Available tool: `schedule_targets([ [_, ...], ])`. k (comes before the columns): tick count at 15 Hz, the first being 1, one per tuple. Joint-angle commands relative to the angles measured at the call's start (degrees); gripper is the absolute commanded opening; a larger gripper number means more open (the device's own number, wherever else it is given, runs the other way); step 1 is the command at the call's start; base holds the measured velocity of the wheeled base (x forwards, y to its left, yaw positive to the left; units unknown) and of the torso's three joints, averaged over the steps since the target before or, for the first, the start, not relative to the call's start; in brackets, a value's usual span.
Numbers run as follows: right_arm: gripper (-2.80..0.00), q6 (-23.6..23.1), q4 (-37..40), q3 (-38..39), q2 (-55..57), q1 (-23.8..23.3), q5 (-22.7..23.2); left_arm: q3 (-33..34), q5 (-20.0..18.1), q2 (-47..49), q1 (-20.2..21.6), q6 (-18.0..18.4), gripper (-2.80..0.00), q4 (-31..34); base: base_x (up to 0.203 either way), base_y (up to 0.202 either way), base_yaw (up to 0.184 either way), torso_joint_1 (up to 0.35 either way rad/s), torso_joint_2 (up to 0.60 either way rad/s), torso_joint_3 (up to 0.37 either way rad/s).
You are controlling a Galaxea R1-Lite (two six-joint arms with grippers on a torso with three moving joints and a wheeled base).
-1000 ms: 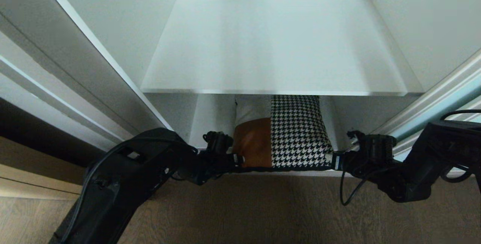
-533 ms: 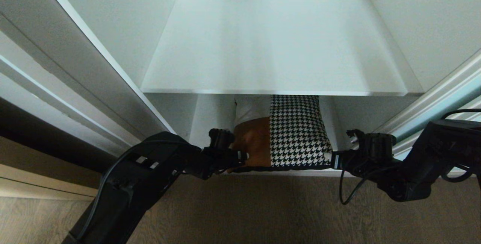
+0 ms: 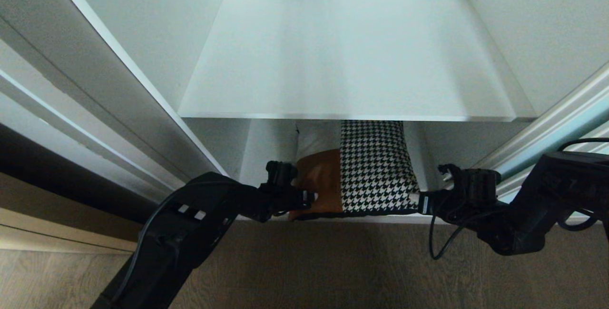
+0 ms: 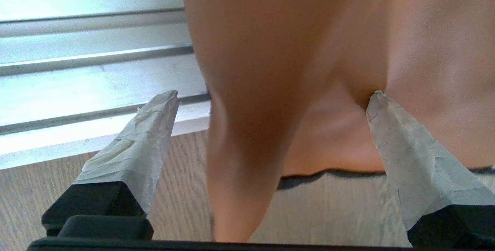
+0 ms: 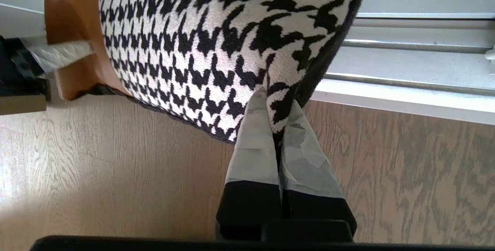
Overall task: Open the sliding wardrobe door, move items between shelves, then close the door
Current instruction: Place the pillow on the higher shelf
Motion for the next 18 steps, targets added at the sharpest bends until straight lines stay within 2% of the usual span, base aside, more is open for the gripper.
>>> schedule_targets([
  [1,-2.80,0.1,-0.3,-0.2,0.2,0.0,0.1,-0.2,0.0,1.0,0.2,0.1,0.00,0.0,0.000,0.000,0.000,0.000,0.00,0.000],
  [4,-2.80,0.1,-0.2,0.0,-0.3,0.0,0.1,-0.3,-0.3,1.0,0.2,0.4,0.00,0.0,0.000,0.000,0.000,0.000,0.00,0.000],
  [8,-2.80,0.1,0.4,-0.2,-0.6,0.1,0.3,-0.4,-5.9,1.0,0.2,1.7,0.00,0.1,0.000,0.000,0.000,0.000,0.00,0.000],
  [18,-2.80,0.2,0.3,0.1,-0.5,0.0,1.1,-0.4,-7.2,1.0,0.2,1.8,0.00,-0.1,0.000,0.000,0.000,0.000,0.00,0.000],
])
